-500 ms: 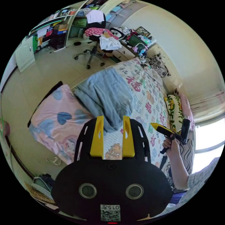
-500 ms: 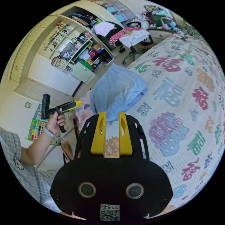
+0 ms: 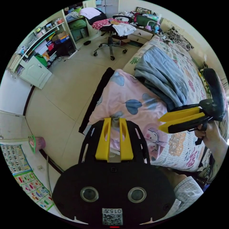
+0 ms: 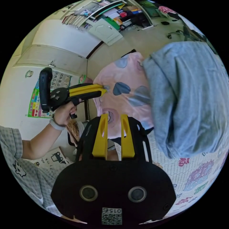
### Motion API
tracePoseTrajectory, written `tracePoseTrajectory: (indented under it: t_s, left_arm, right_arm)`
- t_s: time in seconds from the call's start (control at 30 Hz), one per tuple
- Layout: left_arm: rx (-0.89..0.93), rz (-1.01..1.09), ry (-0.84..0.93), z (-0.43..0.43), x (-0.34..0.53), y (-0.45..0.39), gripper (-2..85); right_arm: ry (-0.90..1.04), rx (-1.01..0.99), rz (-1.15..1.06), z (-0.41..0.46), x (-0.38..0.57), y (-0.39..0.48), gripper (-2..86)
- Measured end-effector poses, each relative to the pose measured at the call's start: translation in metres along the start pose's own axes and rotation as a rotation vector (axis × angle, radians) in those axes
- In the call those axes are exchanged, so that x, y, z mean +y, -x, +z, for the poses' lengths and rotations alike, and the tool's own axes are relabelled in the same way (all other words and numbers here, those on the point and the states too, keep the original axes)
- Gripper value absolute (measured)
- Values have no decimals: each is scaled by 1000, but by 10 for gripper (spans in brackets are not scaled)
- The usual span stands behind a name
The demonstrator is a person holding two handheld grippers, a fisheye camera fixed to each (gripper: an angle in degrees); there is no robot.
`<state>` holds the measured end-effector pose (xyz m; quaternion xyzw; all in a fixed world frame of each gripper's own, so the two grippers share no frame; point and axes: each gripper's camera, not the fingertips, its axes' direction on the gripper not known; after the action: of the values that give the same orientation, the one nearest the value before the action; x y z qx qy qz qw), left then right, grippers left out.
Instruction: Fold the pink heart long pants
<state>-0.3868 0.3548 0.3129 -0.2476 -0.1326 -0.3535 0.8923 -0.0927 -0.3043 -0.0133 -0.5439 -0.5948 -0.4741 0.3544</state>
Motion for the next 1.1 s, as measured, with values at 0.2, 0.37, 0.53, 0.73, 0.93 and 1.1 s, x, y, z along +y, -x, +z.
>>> tracePoseTrajectory:
  t_s: [0.2,0.37,0.53,0.73,0.93,1.1]
  left_arm:
    - [389,-213,-168,-23,32,72,-6]
    - [623,-215,-307,-55,50,91,-9]
    - [802,-67,-384,-97,49,63,-9]
    - [1070,146,-406,-134,47,11,-9]
    - [1297,310,-338,-147,41,-69,-9]
    - [1300,455,-294,-155,45,-147,-8]
  right_arm:
    - [108,119,-64,33,-27,-1,67]
    - [-58,46,-20,8,-15,-15,7]
    - [-292,-148,131,-46,40,-43,-2]
    - [-540,-311,224,-116,131,-72,-4]
    - [-810,-244,307,-185,241,-93,-3]
    - [-925,-29,311,-240,334,-100,-3]
